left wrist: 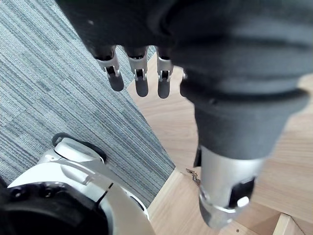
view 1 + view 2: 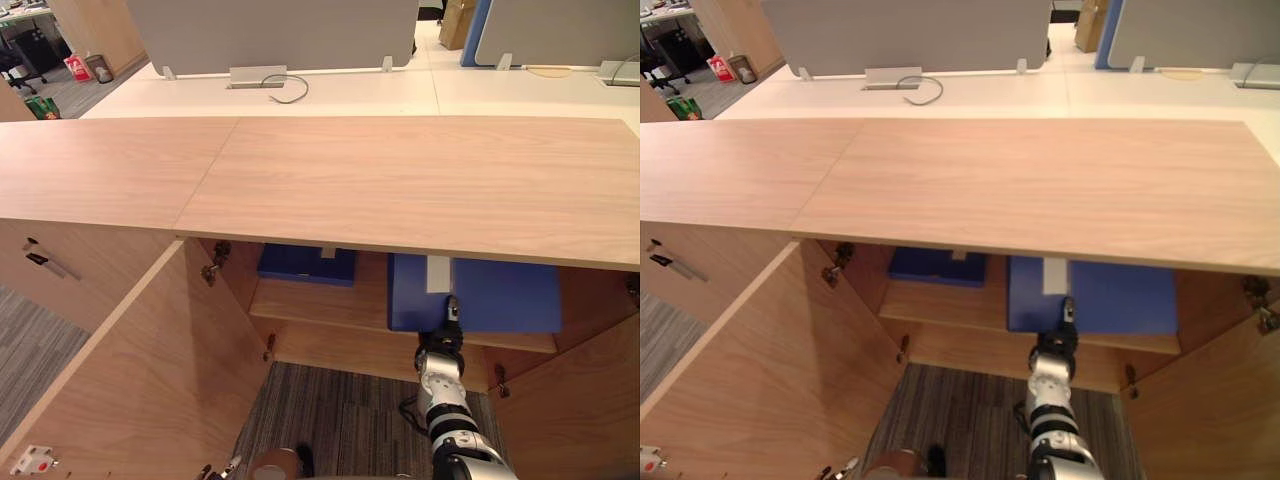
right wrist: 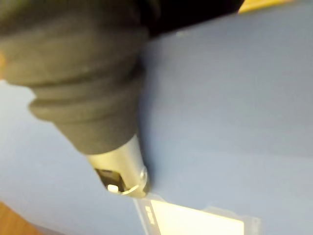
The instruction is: Walk over to the cabinet, pick up the folder, carry it to the office cabinet, place the folder inside the office cabinet, then close the office cabinet door
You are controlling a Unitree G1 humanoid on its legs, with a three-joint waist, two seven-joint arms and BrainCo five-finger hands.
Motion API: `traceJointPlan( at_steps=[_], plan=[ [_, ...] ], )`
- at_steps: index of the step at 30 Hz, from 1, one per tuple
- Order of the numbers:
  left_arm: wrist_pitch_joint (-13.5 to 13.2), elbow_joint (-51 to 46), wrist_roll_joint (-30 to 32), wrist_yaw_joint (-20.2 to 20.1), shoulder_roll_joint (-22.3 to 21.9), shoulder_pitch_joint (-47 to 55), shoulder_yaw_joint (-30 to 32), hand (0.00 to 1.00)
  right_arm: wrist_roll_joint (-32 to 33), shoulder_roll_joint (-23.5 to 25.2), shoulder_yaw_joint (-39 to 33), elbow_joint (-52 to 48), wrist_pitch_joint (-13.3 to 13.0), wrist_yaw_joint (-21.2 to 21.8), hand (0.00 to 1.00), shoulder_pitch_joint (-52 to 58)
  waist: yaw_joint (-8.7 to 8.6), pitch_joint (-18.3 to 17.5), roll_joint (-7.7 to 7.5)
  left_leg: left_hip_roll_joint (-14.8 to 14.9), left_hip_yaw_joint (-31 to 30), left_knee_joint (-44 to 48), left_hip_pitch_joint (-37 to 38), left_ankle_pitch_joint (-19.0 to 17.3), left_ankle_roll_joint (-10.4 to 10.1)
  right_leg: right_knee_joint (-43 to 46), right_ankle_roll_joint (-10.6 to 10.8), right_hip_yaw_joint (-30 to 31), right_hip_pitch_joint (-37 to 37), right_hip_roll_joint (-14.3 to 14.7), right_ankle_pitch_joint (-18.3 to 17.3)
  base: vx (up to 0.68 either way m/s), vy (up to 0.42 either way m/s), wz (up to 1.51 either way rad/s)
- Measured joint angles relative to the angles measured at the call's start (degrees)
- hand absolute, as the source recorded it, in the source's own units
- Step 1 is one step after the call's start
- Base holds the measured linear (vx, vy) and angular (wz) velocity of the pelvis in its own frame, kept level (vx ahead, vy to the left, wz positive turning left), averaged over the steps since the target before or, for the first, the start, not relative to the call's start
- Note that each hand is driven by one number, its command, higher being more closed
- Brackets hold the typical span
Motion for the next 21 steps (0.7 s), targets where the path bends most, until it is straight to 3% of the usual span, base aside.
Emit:
traceJointPlan(
  at_steps=[4, 7, 12, 18, 21],
  plan=[
    [-0.1, -1.9, -0.1, 0.0, -0.1, 0.3, -1.5, 0.00, 0.0, -1.9, -1.1, -0.5, -1.6, -3.5, 1.00, -6.5, 0.04, 1.1, 1.14, 0.8, 0.5, 3.6, -4.9, -0.4, 0.7, 6.1, -0.1, 0.3, -6.3, -0.5, -0.2, -0.07, 0.007, -0.12],
    [-0.3, -3.9, -0.7, 0.2, -0.2, 0.1, -3.6, 0.00, -0.4, -4.8, -5.2, -0.5, -2.0, -6.6, 1.00, -15.3, 0.38, 3.8, 2.54, 0.0, 1.3, 8.6, -9.8, -1.4, 1.9, 15.3, -0.1, 1.6, -13.2, -3.3, -3.4, -0.18, 0.000, -0.03],
    [-0.5, -4.3, -1.1, 0.4, -1.3, 1.1, -7.2, 0.00, 2.2, -9.4, -11.6, -0.4, -2.8, -9.8, 1.00, -26.5, 1.17, 6.8, 6.85, -1.3, 1.2, 16.9, -18.2, -3.3, 2.9, 25.4, 0.0, 2.3, -22.0, -7.0, -7.9, -0.21, -0.002, 0.13],
    [-0.5, -5.1, -1.1, 0.4, -1.9, 2.4, -10.5, 0.00, 3.1, -19.6, -13.4, 2.0, -2.8, -13.3, 1.00, -41.3, 0.88, 12.0, 9.20, -3.1, 1.7, 22.8, -27.7, -3.3, 3.7, 35.3, -0.5, 4.2, -33.0, -10.9, -10.1, -0.13, -0.016, 0.14],
    [-0.5, -4.7, -0.8, 0.6, -2.3, 2.4, -11.5, 0.00, 3.4, -23.7, -12.1, 3.4, -2.9, -15.8, 1.00, -48.8, 0.90, 13.9, 10.15, -3.5, 2.4, 28.6, -33.8, -4.9, 4.2, 41.5, -0.2, 6.5, -39.9, -12.3, -12.0, -0.07, -0.011, 0.06]
  ],
)
